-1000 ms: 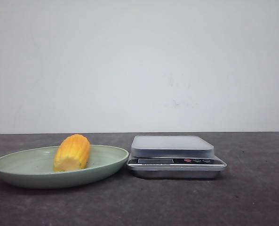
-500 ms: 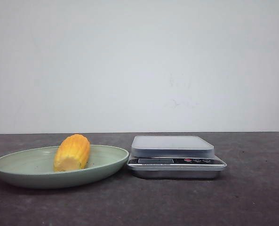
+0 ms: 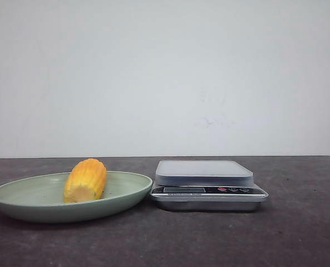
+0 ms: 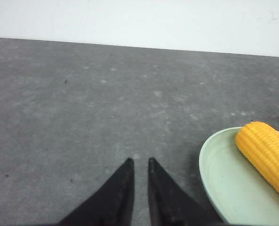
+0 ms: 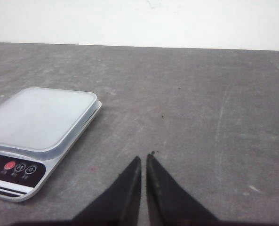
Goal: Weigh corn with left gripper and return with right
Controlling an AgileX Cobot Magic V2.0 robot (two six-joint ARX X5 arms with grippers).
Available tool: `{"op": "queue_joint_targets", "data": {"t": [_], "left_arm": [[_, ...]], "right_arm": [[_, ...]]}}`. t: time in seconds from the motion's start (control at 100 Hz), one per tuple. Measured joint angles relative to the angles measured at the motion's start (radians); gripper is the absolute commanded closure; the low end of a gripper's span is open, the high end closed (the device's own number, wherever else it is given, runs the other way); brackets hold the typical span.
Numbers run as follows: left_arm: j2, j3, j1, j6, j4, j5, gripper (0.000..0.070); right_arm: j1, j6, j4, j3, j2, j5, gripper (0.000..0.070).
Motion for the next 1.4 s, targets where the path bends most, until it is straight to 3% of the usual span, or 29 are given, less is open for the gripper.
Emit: {"op": "queue_joint_targets", "data": {"t": [0.32, 0.47, 0.66, 0.81, 0.99, 1.09, 1.21, 1.4], "left_arm": [[0.000, 0.000, 0.000, 0.000, 0.000, 0.000, 0.0683], [0.000, 0.000, 0.000, -0.029, 0.000, 0.010, 0.0683], [0.000, 0.000, 0.000, -0.256, 0.000, 0.054, 0.0683], [0.000, 0.001, 0.000, -0.460, 0.006, 0.159, 0.0686], [0.001, 0.043, 0.000, -0.597, -0.047, 0.323, 0.0685], [0.022, 0.166, 0.000, -0.640, -0.132, 0.346, 0.0685], [0.107, 0.388, 0.000, -0.617, -0.226, 0.346, 0.0685], [0.353, 0.746, 0.000, -0.416, -0.405, 0.347, 0.0685]], "right_arm": [[0.000, 0.000, 0.003, 0.000, 0.000, 0.000, 0.0685], [0.000, 0.001, 0.068, 0.000, 0.000, 0.000, 0.0685], [0.000, 0.034, 0.121, 0.000, 0.000, 0.000, 0.0685], [0.000, 0.128, 0.168, 0.000, 0.000, -0.009, 0.0688], [-0.001, 0.261, 0.168, 0.054, 0.001, -0.131, 0.0694], [-0.001, 0.282, 0.122, 0.166, 0.008, -0.180, 0.0695], [-0.001, 0.271, -0.017, 0.353, 0.074, -0.182, 0.0695], [-0.001, 0.171, -0.261, 0.660, 0.272, -0.180, 0.0695]]}}
